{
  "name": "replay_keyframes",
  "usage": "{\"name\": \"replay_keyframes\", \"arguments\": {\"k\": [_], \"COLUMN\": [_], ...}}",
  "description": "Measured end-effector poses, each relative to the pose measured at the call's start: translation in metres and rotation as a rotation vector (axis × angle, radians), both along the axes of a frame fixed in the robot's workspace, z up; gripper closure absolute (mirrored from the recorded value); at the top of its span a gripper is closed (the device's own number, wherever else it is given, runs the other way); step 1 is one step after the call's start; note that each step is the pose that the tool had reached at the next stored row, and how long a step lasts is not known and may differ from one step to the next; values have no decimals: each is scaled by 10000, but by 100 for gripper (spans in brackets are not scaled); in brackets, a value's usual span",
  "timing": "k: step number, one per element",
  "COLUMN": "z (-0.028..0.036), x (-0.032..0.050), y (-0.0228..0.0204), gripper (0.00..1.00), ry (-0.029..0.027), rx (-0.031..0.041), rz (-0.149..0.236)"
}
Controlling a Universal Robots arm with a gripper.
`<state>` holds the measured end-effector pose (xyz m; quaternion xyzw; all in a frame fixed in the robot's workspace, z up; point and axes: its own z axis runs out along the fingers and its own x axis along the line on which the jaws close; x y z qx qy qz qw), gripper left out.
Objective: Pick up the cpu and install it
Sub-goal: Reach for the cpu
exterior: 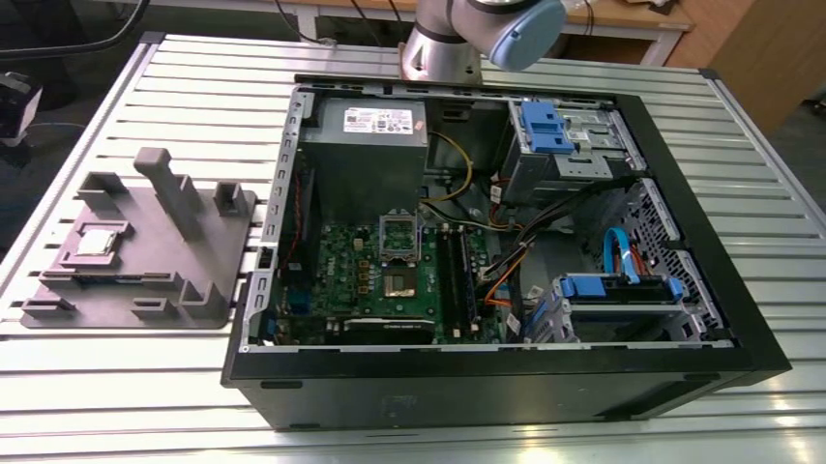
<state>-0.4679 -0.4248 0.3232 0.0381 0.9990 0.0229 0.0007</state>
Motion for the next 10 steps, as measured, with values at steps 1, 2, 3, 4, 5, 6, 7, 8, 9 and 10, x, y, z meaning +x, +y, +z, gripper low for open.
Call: {"name": "replay_keyframes", "arguments": {"k": [1,2,3,4,5,6,7,8,9,10], "z": [-18,-36,-54,-67,-68,-68,-68,-74,-78,-78], "x": [0,-1,-1,0,0,0,0,0,0,0], "y": [-2,-4,-4,-5,-5,-5,-5,-5,-5,-5], "gripper": [89,89,89,89,89,89,89,89,89,89], "ry": [0,0,0,-1,2,3,3,0,2,1], "rx": [0,0,0,0,-3,-4,-5,-3,-3,-3], "rz": [-1,-2,-2,-1,0,-1,-1,-1,-1,-1]}}
